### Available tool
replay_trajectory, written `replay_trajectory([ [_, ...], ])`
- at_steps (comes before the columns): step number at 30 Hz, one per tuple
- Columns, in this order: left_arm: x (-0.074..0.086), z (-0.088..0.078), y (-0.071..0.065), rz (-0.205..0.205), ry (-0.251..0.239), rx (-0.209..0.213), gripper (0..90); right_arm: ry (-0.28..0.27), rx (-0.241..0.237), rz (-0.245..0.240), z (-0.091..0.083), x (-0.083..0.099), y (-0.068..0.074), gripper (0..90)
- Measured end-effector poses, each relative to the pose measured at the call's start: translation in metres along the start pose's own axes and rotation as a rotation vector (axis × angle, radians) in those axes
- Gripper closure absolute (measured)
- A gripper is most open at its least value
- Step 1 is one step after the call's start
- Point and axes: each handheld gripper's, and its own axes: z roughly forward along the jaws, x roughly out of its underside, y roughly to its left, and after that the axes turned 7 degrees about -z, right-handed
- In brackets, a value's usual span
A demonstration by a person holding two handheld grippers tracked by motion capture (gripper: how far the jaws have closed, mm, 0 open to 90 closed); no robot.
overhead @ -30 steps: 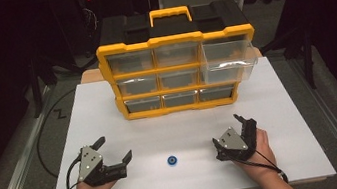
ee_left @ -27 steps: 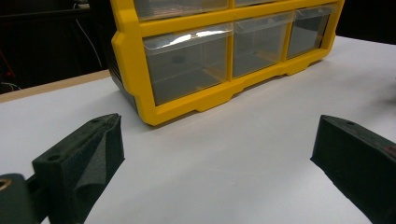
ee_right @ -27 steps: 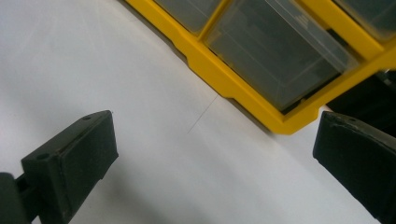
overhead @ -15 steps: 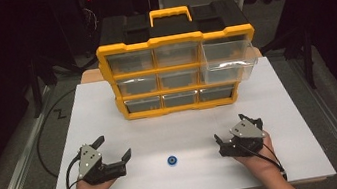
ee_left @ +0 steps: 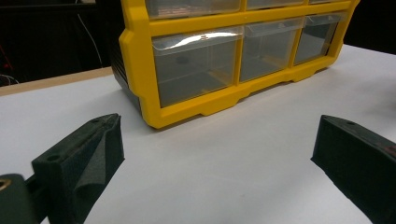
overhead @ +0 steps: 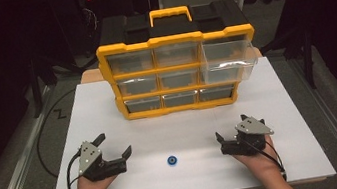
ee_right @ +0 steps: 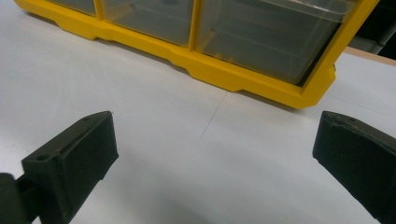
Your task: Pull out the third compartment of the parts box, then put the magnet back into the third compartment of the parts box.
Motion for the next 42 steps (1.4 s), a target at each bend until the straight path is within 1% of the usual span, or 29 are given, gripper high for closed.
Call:
replay_trajectory([
  [1, 0.000, 0.000, 0.000, -0.003, -0.001, 0.002, 2.7, -0.007, 0.003, 0.003, -0.001, 0.000, 0.000, 1.1],
  [4, 0.000, 0.001, 0.000, -0.009, -0.003, 0.003, 2.7, -0.019, 0.015, -0.013, -0.003, 0.000, 0.001, 1.1],
  [9, -0.001, -0.002, 0.000, -0.006, -0.009, -0.005, 2.7, -0.014, -0.003, -0.025, -0.001, 0.001, 0.002, 1.1],
  [15, 0.000, -0.003, -0.002, -0.010, -0.004, -0.006, 2.8, -0.012, -0.022, -0.040, 0.001, 0.001, 0.004, 1.1],
  [17, 0.000, -0.004, -0.002, -0.015, -0.004, -0.004, 2.7, -0.013, -0.026, -0.033, 0.002, 0.001, 0.004, 1.1],
  [19, 0.001, -0.003, -0.001, -0.007, 0.003, -0.010, 2.2, -0.006, -0.030, -0.027, 0.003, 0.001, 0.004, 1.0],
  [21, 0.002, -0.002, -0.002, -0.001, 0.007, -0.007, 1.5, -0.003, -0.030, -0.025, 0.004, 0.001, 0.004, 1.0],
  [23, 0.002, -0.002, -0.002, -0.002, 0.018, 0.002, 1.1, 0.006, -0.032, -0.019, 0.005, 0.001, 0.004, 1.0],
  [26, 0.002, -0.002, -0.003, -0.003, 0.015, 0.004, 0.5, 0.026, -0.037, -0.012, 0.006, 0.001, 0.004, 1.0],
  [29, 0.002, -0.002, -0.004, 0.011, 0.020, -0.005, 0.4, 0.037, -0.029, -0.014, 0.006, 0.002, 0.004, 1.0],
  [30, 0.002, -0.001, -0.003, 0.017, 0.030, -0.007, 0.4, 0.039, -0.028, -0.005, 0.005, 0.002, 0.004, 0.9],
  [33, 0.002, -0.002, -0.003, 0.019, 0.030, -0.005, 0.4, 0.046, -0.024, 0.006, 0.007, 0.003, 0.002, 0.9],
  [36, 0.001, -0.002, -0.003, 0.009, 0.022, -0.001, 0.4, 0.053, -0.019, 0.016, 0.007, 0.003, 0.001, 1.0],
  [38, 0.002, -0.002, -0.003, 0.014, 0.020, 0.000, 0.4, 0.058, -0.030, 0.023, 0.007, 0.003, 0.001, 0.9],
  [40, 0.002, -0.001, -0.004, 0.011, 0.024, 0.006, 0.4, 0.057, -0.033, 0.019, 0.006, 0.002, 0.002, 0.9],
  [42, 0.002, -0.001, -0.004, 0.013, 0.030, 0.008, 0.4, 0.060, -0.039, 0.030, 0.006, 0.000, 0.003, 1.0],
])
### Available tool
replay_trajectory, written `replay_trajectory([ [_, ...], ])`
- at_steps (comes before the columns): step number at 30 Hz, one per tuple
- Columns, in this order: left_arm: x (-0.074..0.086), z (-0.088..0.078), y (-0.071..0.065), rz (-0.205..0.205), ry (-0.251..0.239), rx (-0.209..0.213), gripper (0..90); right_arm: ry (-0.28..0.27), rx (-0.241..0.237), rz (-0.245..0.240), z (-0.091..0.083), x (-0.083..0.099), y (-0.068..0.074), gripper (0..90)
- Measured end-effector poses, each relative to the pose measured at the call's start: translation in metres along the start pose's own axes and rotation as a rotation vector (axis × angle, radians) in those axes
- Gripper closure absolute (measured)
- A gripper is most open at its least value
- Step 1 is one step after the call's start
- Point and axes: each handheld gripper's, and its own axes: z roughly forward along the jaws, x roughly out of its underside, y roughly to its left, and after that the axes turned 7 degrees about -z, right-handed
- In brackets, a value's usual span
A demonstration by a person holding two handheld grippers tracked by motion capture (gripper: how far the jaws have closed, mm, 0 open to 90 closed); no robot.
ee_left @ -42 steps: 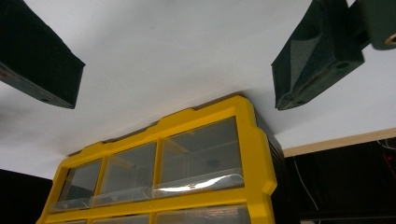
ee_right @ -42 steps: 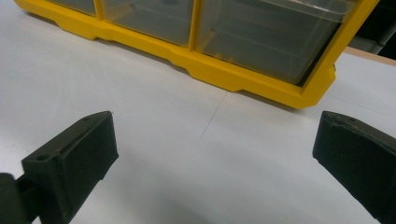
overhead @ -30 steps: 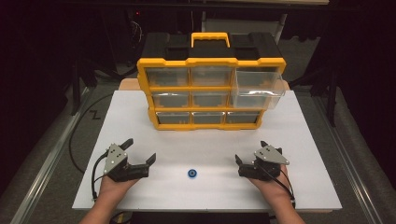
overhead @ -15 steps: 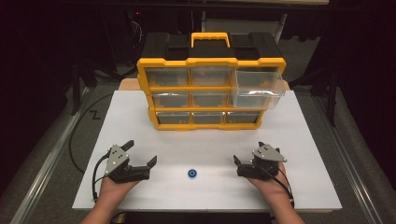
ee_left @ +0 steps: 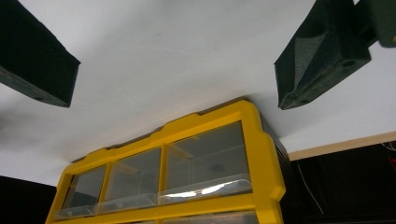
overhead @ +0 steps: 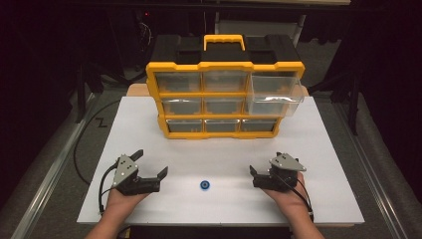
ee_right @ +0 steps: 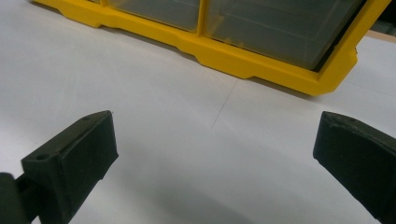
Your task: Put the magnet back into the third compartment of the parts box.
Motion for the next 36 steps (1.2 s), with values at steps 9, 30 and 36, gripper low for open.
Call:
replay_trajectory([
  [9, -0.002, -0.001, 0.000, -0.025, -0.028, 0.000, 0.4, 0.068, -0.020, -0.007, 0.001, -0.006, -0.006, 1.0],
  [30, -0.002, -0.003, -0.003, -0.008, -0.034, 0.019, 0.4, 0.240, -0.098, -0.037, 0.007, -0.006, -0.007, 1.5],
  [36, -0.002, -0.003, -0.001, -0.015, -0.036, 0.016, 0.4, 0.280, -0.140, -0.076, 0.009, -0.014, -0.004, 1.6],
])
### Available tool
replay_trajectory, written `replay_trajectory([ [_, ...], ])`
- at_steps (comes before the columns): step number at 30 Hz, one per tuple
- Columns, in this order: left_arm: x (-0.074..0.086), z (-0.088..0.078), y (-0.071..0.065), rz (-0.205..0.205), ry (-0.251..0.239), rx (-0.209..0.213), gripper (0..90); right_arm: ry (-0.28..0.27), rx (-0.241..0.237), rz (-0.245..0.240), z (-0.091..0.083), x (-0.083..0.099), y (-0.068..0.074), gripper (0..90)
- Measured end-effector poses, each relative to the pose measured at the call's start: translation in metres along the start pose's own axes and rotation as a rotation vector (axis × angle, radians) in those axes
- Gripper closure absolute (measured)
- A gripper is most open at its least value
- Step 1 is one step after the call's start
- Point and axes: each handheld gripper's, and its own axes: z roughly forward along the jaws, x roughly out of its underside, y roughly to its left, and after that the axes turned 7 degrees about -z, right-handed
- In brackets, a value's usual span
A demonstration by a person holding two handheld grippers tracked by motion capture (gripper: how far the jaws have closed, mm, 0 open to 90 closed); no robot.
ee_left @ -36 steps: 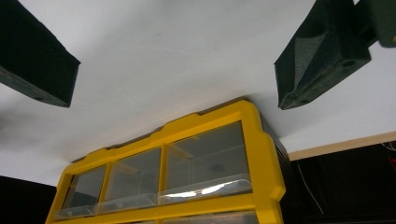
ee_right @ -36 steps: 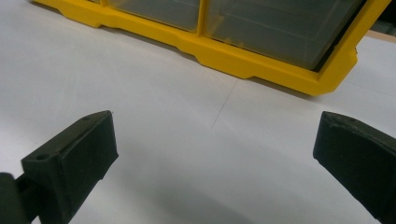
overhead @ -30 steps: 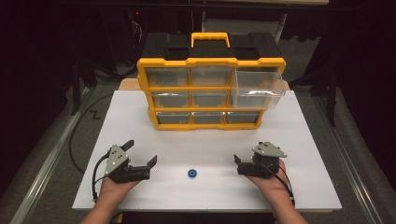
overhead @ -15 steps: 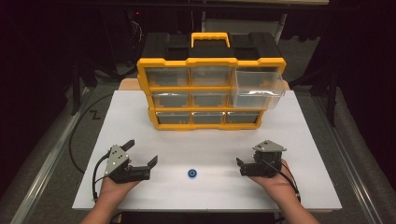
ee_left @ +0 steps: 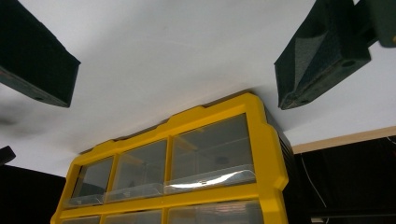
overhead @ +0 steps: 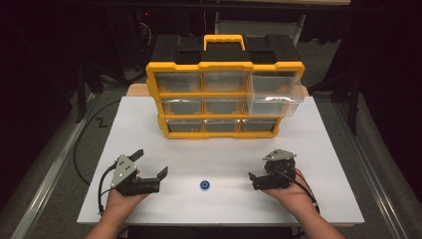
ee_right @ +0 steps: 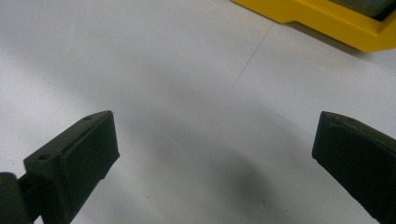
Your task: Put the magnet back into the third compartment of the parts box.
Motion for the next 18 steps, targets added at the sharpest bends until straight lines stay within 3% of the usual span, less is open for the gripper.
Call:
replay_trajectory([
  [12, 0.0001, -0.0013, -0.0009, 0.004, 0.003, 0.004, 0.4, 0.081, -0.070, -0.026, 0.0061, -0.0047, 0.0021, 1.6],
  [18, -0.0003, -0.0018, -0.0011, -0.002, -0.006, 0.004, 0.4, 0.117, -0.102, -0.066, 0.0066, -0.0104, 0.0051, 1.7],
])
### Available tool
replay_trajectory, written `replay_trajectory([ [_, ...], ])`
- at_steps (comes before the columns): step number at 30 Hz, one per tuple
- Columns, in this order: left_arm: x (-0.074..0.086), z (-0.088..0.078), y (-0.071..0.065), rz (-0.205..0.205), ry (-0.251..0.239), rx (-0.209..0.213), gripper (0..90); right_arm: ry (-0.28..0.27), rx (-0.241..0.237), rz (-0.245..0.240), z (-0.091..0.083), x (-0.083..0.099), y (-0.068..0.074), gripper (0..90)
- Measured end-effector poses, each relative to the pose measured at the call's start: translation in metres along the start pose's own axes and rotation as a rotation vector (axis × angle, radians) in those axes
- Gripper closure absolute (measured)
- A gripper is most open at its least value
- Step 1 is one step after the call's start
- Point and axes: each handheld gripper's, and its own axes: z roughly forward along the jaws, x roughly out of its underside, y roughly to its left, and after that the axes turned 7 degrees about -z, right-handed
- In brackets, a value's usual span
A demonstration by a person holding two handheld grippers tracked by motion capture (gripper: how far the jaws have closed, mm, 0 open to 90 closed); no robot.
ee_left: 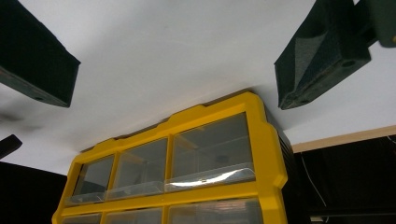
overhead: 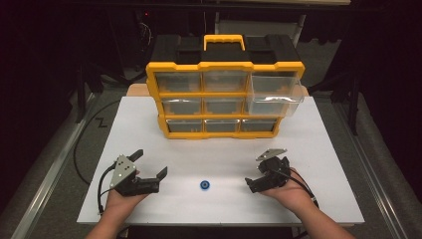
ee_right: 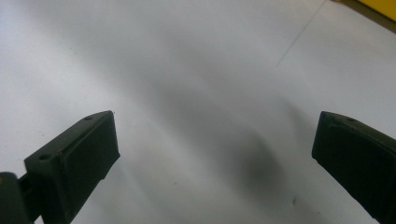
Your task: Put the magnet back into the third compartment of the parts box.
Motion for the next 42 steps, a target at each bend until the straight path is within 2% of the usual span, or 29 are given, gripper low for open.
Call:
replay_trajectory([
  [13, 0.000, -0.001, 0.000, -0.002, 0.002, -0.003, 0.5, 0.052, -0.063, -0.089, 0.005, -0.014, 0.013, 2.0],
  [22, 0.000, -0.001, 0.000, 0.000, 0.002, -0.003, 0.7, 0.030, -0.093, -0.146, 0.006, -0.026, 0.023, 2.0],
  [31, 0.000, -0.002, 0.002, -0.008, 0.000, -0.008, 0.7, 0.028, -0.128, -0.184, 0.012, -0.038, 0.035, 2.8],
  [42, 0.000, -0.004, 0.002, -0.007, -0.005, -0.012, 0.7, 0.014, -0.172, -0.246, 0.019, -0.054, 0.055, 4.6],
])
